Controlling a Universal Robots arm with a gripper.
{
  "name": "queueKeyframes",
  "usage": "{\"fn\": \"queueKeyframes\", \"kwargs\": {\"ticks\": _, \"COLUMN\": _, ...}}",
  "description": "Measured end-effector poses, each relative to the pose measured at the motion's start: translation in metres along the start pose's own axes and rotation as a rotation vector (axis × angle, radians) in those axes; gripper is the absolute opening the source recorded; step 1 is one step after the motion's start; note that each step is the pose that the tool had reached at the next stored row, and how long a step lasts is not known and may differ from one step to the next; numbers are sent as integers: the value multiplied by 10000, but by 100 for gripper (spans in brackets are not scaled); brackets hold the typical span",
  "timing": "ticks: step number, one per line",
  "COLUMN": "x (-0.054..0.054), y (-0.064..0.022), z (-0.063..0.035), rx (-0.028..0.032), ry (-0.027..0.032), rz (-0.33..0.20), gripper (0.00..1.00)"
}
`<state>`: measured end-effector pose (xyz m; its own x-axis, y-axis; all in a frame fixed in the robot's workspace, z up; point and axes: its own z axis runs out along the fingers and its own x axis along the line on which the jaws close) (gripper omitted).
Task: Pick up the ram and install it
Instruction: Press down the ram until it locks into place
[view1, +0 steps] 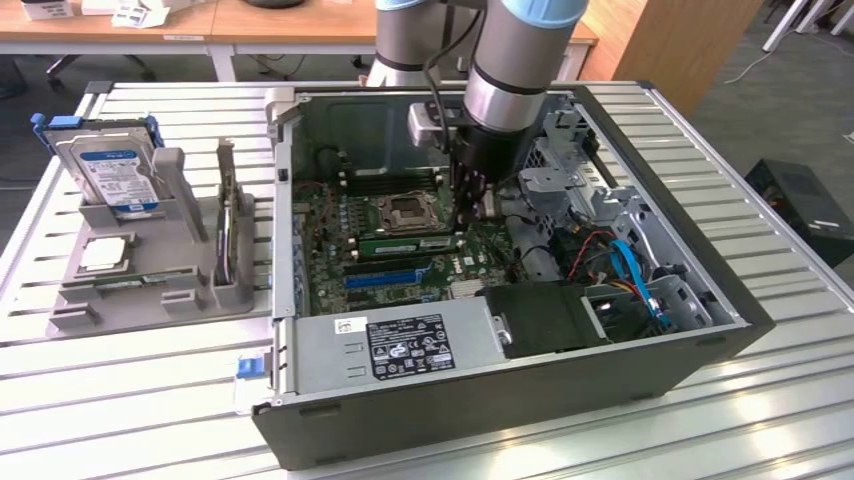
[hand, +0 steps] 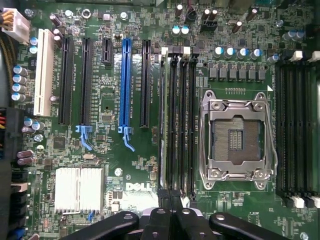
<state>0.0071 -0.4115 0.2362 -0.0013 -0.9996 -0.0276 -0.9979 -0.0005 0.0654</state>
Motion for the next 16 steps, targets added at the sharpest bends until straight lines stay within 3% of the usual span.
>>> {"fn": "queueKeyframes", "kwargs": {"ticks": 8, "x": -3, "y": 6, "z": -96, "rx": 0, "ry": 0, "rz": 0, "gripper": 11}}
{"fn": "queueKeyframes", "kwargs": {"ticks": 16, "x": -3, "y": 7, "z": -102, "rx": 0, "ry": 0, "rz": -1, "gripper": 11}}
